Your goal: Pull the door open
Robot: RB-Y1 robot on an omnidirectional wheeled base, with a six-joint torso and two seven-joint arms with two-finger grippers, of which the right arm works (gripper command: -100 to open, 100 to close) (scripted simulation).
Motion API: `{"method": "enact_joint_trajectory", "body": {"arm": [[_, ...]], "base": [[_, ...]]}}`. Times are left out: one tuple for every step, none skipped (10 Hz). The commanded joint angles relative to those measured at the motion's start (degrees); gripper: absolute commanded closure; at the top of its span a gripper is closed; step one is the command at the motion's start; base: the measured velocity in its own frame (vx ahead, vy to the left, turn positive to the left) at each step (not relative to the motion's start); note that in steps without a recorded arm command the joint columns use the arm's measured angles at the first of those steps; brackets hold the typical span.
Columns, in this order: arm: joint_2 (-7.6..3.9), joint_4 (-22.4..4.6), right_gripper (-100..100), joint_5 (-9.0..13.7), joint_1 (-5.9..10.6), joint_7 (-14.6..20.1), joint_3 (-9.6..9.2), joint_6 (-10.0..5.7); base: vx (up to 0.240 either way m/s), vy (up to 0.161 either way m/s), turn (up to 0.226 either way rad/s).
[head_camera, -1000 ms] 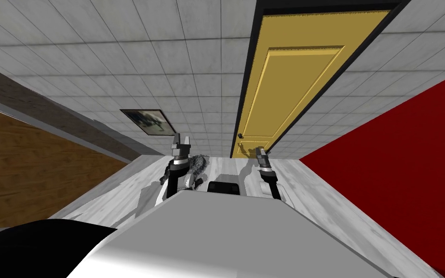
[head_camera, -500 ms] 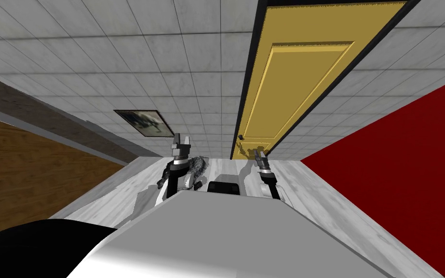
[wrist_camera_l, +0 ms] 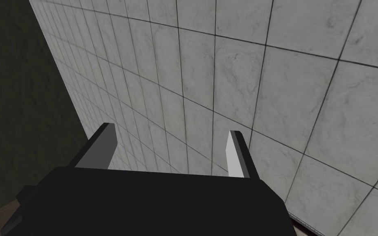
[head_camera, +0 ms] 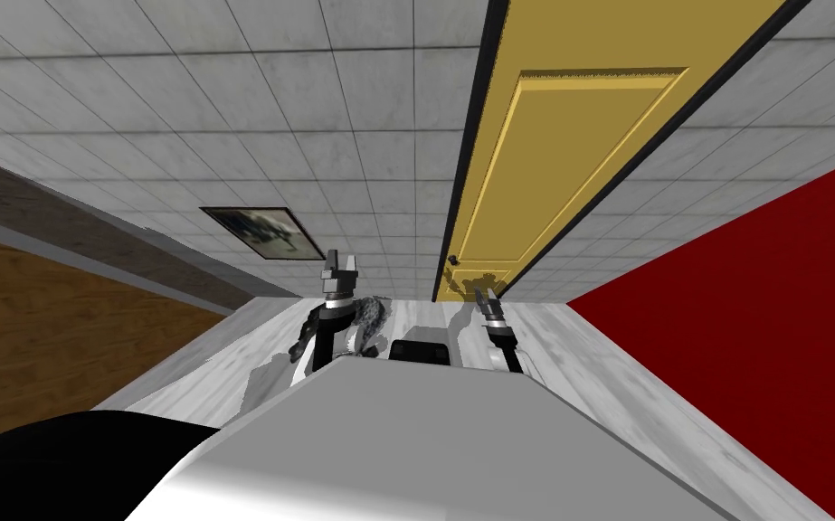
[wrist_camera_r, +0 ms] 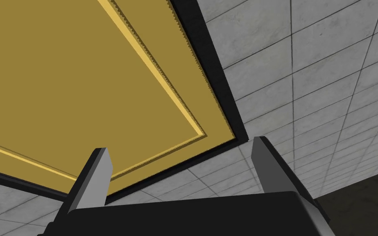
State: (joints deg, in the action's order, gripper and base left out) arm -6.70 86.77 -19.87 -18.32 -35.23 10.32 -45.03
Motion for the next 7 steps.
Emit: {"method": "enact_joint_trajectory", "body": {"arm": [[-0.43, -1.88, -100, -0.54, 0.06, -1.31, 0.6, -0.76], [-0.53, -3.18, -100, -0.92, 0.28, -2.16, 0.9, -1.18], [-0.63, -4.48, -100, -1.3, 0.49, -3.01, 1.19, -1.59], [-0.73, -5.77, -100, -1.67, 0.7, -3.87, 1.49, -2.01], [-0.83, -7.07, -100, -2.05, 0.92, -4.72, 1.79, -2.43], [-0.93, -8.36, -100, -2.43, 1.13, -5.57, 2.08, -2.84], [-1.02, -9.62, -100, -2.79, 1.34, -6.39, 2.37, -3.25]], "base": [[0.103, 0.013, -0.01], [0.089, 0.017, -0.011], [0.089, 0.017, -0.014], [0.098, 0.008, -0.013], [0.096, 0.025, -0.007], [0.088, 0.032, -0.014], [0.098, 0.012, -0.012]]}}
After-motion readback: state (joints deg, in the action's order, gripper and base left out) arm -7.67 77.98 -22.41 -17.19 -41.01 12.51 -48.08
